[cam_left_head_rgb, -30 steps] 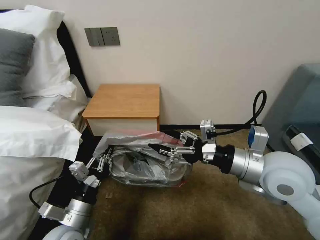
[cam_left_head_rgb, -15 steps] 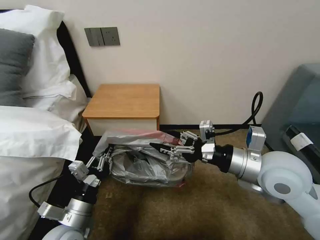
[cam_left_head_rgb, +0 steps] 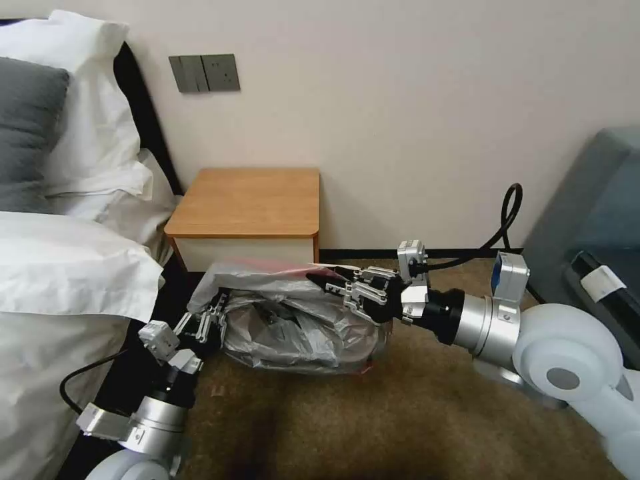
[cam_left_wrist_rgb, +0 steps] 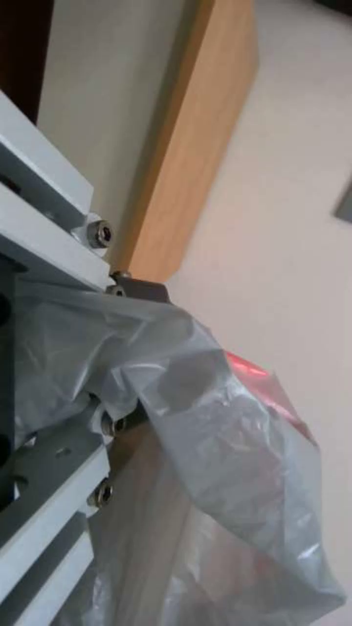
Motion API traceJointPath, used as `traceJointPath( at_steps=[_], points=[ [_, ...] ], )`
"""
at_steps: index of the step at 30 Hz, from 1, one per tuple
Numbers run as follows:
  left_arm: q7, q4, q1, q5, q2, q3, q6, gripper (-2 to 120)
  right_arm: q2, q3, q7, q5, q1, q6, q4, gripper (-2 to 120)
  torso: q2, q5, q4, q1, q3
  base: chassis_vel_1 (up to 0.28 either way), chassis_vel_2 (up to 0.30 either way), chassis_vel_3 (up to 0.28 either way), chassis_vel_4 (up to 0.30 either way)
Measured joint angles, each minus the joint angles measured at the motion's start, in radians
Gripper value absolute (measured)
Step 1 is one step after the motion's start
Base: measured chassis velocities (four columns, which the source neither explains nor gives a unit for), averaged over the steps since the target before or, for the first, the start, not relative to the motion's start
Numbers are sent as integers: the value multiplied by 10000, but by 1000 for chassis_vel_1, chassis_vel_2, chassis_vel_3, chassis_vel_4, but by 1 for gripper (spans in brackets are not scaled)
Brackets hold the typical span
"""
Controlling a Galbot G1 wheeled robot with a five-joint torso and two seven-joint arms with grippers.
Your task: Pick up the garbage bag from the table and place it over the trash can.
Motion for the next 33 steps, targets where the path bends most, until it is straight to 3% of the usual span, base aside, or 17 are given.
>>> traceJointPath(
  at_steps=[10, 18, 25, 30, 33],
  points=[
    [426, 67, 31, 528, -23, -5, -83, 10, -207, 201, 306, 488, 315, -65, 29, 0, 0, 0, 0, 0, 0, 0, 0, 0, 0],
    [996, 10, 98, 752, -60, -70, -136, 10, -642, -91, 303, 923, 1330, -235, -685, 0, 0, 1, 1, 0, 0, 0, 0, 0, 0],
    [1623, -39, 201, 886, -154, -112, -129, 10, -1043, -1110, 114, 1417, 2718, -508, -1597, 0, 0, 0, 1, 0, 0, 0, 0, 0, 0],
    [1713, -46, 214, 891, -185, -113, -115, 10, -1086, -1564, 26, 1420, 3162, -603, -1876, 0, 0, 0, 1, 0, 0, 0, 0, 0, 0],
    [1778, -67, 221, 639, -214, -130, -3, 10, -1108, -2579, -145, 1373, 3891, -719, -2424, 0, 0, 0, 1, 0, 0, 0, 0, 0, 0]
  ],
)
